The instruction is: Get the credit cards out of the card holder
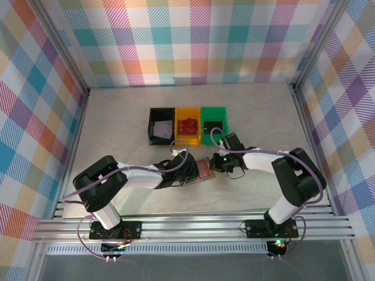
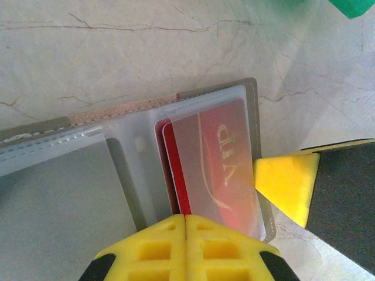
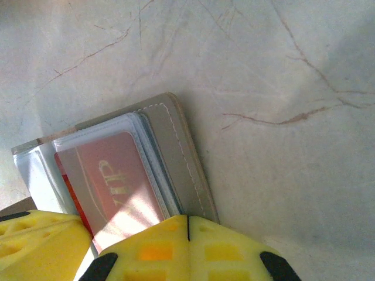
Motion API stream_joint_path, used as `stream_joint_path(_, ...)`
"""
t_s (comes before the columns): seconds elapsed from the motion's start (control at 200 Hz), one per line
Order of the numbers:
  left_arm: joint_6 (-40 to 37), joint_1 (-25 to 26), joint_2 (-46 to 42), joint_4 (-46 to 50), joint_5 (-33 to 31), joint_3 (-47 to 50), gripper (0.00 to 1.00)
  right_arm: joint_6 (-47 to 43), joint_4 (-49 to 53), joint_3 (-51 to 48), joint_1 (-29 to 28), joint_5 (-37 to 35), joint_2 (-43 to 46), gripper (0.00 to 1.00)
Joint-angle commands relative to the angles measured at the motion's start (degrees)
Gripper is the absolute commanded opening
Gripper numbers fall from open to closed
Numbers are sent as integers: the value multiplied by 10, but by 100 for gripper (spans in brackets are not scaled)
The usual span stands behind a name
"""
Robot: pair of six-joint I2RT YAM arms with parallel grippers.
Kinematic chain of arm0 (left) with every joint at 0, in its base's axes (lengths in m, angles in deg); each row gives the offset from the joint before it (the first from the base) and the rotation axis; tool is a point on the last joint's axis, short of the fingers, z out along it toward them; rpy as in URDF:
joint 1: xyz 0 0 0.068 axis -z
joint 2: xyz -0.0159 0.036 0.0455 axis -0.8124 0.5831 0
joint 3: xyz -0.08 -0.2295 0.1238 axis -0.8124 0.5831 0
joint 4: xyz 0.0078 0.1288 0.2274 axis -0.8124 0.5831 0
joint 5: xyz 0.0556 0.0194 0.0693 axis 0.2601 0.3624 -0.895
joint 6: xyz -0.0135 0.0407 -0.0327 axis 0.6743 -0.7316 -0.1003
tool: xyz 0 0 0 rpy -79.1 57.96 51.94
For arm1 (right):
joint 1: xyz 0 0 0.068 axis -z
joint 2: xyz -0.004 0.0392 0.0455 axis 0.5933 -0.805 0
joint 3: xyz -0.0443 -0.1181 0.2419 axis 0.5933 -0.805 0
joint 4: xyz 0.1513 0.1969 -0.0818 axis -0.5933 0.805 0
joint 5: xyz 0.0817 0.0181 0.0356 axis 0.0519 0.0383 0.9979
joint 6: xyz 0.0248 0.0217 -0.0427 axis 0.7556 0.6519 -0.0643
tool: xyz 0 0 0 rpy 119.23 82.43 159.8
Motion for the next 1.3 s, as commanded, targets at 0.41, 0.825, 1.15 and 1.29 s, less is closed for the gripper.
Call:
stream_joint_path(0.41,-20,1,-62,0,-1,19,0,-1,-37,-35,-4,17,43,0)
stream_joint_path(0.825,-22,1,-80,7,-1,41,0,32,-32,-23,-5,39,73,0)
stream_joint_path(1.15,-25,0,-86,7,-3,51,0,69,-55,9,-56,31,36,0)
stream_joint_path(1.29,-33,-2,-95,24,-5,51,0,71,-46,12,-59,12,16,0)
